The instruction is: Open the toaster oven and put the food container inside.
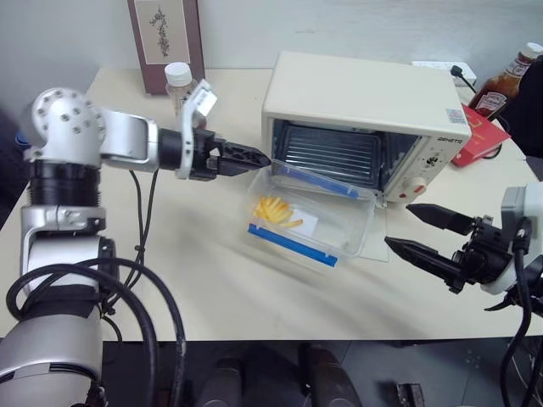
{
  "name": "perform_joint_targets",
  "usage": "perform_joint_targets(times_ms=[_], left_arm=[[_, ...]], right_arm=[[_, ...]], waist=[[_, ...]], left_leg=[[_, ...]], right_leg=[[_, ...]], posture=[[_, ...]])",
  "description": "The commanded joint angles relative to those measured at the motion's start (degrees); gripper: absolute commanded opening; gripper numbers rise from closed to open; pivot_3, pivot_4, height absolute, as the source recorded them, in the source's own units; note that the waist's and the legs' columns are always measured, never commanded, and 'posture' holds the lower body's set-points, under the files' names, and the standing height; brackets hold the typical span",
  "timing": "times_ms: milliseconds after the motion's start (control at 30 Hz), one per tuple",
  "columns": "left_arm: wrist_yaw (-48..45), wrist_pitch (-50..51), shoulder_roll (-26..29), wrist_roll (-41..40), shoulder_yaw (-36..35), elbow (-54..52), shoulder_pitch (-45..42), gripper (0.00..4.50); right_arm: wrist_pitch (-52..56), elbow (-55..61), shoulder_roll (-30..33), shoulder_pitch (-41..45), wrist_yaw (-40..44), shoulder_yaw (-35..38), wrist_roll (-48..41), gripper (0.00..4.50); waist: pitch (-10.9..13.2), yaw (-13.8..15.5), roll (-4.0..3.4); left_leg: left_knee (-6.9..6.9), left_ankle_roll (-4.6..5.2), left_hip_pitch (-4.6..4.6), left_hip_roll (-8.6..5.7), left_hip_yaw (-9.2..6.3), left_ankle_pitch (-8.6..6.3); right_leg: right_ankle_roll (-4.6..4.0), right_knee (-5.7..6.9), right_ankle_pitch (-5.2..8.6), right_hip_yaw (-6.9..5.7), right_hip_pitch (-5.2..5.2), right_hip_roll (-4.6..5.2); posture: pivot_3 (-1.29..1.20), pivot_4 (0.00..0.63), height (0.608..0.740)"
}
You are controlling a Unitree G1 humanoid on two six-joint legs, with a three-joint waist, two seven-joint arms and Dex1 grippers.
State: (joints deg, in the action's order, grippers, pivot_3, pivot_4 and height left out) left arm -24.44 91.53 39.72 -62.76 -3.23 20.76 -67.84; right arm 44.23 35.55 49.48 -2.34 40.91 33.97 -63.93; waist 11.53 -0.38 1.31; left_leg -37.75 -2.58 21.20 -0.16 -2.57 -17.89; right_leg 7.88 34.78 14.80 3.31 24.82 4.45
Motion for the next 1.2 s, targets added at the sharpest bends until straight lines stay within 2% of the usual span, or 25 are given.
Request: perform_joint_targets(times_ms=[33, 133, 267, 400, 433, 500, 533, 667, 833, 900, 1033, 1200], left_arm=[[-19.9, -10.9, 8.0, 0.9, -1.6, -11.3, 7.4, 4.01], [-37.8, -24.6, 14.7, 8.3, 3.5, -14.5, 14.0, 3.37], [-53.5, -41.5, 19.8, 21.4, 12.6, -13.8, 18.1, 2.15], [-60.8, -53.6, 19.2, 31.2, 18.0, -12.5, 19.0, 1.0], [-61.6, -55.5, 18.3, 32.9, 18.9, -11.9, 18.7, 0.79], [-61.8, -57.9, 15.5, 36.1, 20.4, -10.0, 17.5, 0.18], [-61.4, -60.0, 13.7, 38.2, 21.2, -8.5, 17.0, 0.04], [-59.2, -67.3, 6.3, 46.0, 24.3, -2.7, 14.9, 0.04], [-57.1, -73.5, 0.0, 51.6, 24.3, 3.4, 12.6, 0.04], [-56.7, -74.5, -1.6, 52.4, 23.7, 5.2, 11.8, 0.04], [-55.3, -73.8, -6.1, 52.0, 22.1, 6.6, 10.0, 0.04], [-50.5, -68.3, -9.6, 50.2, 18.4, 2.4, 11.0, 0.04]], right_arm=[[2.0, 0.9, 2.2, 2.3, -0.6, -0.1, -6.7, 3.88], [3.2, 2.2, 3.2, 3.4, -0.5, -2.3, -9.7, 2.93], [4.1, 5.4, 3.5, 3.8, -1.1, -6.3, -13.7, 1.59], [4.5, 9.0, 3.3, 3.1, -1.6, -10.5, -15.1, 0.25], [4.4, 9.6, 3.3, 2.9, -1.8, -11.5, -14.5, 0.03], [4.4, 10.3, 3.2, 2.8, -2.8, -13.9, -12.6, 0.0], [4.3, 10.6, 3.0, 3.0, -3.6, -15.7, -10.8, 0.0], [4.1, 10.9, 1.8, 4.2, -5.2, -23.3, -4.9, 0.0], [2.8, 9.7, -0.6, 5.4, -6.4, -26.9, -1.1, 0.0], [2.2, 9.1, -1.5, 5.3, -6.6, -27.6, 0.7, 0.0], [-2.3, 2.4, -4.1, 4.6, -6.9, -28.4, 10.3, 0.0], [-5.2, 0.0, -6.1, 3.9, -8.8, -28.1, 17.5, 0.0]], waist=[[0.0, -0.3, -0.01], [0.0, -0.6, -0.01], [0.0, 0.2, -0.01], [0.0, 0.5, 0.0], [0.0, 0.5, 0.0], [0.0, 0.5, 0.0], [0.0, 0.5, 0.0], [0.0, 0.4, 0.01], [0.0, 0.1, 0.01], [0.0, 0.2, 0.01], [0.0, 0.3, 0.02], [0.0, 0.4, 0.02]], left_leg=[[0.0, 0.01, -0.02, 0.0, 0.01, 0.0], [0.02, -0.07, -0.09, 0.02, 0.0, 0.05], [0.0, 0.28, -0.11, 0.01, -0.02, -0.09], [-0.08, 0.49, 0.03, 0.01, -0.04, -0.2], [-0.13, 0.55, 0.07, 0.01, -0.04, -0.24], [-0.24, 0.74, 0.13, 0.01, -0.01, -0.35], [-0.29, 0.8, 0.14, 0.0, -0.01, -0.38], [-0.37, 0.84, 0.19, -0.01, -0.01, -0.4], [-0.37, 0.84, 0.19, 0.01, 0.0, -0.4], [-0.37, 0.84, 0.17, 0.01, 0.0, -0.41], [-0.44, 0.87, 0.14, 0.01, -0.02, -0.4], [-0.49, 0.88, 0.16, -0.03, -0.02, -0.39]], right_leg=[[-0.04, 0.07, 0.02, 0.02, 0.01, 0.0], [-0.18, 0.12, 0.09, -0.02, 0.0, -0.01], [-0.23, -0.01, 0.11, -0.04, -0.14, -0.01], [-0.21, -0.18, 0.1, -0.06, -0.17, 0.0], [-0.2, -0.23, 0.09, -0.06, -0.19, 0.0], [-0.18, -0.26, 0.08, -0.05, -0.19, 0.0], [-0.16, -0.27, 0.07, -0.05, -0.21, 0.0], [-0.08, -0.27, 0.03, -0.06, -0.19, 0.0], [-0.03, -0.22, 0.01, -0.06, -0.15, -0.02], [-0.03, -0.16, 0.0, -0.06, -0.13, -0.03], [-0.02, -0.1, 0.0, -0.07, -0.18, -0.04], [0.04, 0.02, -0.03, -0.03, -0.19, -0.02]], posture=[[0.0, 0.15, 0.74], [0.0, 0.15, 0.74], [0.0, 0.15, 0.74], [0.0, 0.15, 0.74], [0.0, 0.15, 0.74], [0.0, 0.15, 0.74], [0.0, 0.15, 0.74], [0.0, 0.15, 0.74], [0.0, 0.15, 0.74], [0.0, 0.15, 0.74], [0.0, 0.15, 0.74], [0.0, 0.15, 0.74]])
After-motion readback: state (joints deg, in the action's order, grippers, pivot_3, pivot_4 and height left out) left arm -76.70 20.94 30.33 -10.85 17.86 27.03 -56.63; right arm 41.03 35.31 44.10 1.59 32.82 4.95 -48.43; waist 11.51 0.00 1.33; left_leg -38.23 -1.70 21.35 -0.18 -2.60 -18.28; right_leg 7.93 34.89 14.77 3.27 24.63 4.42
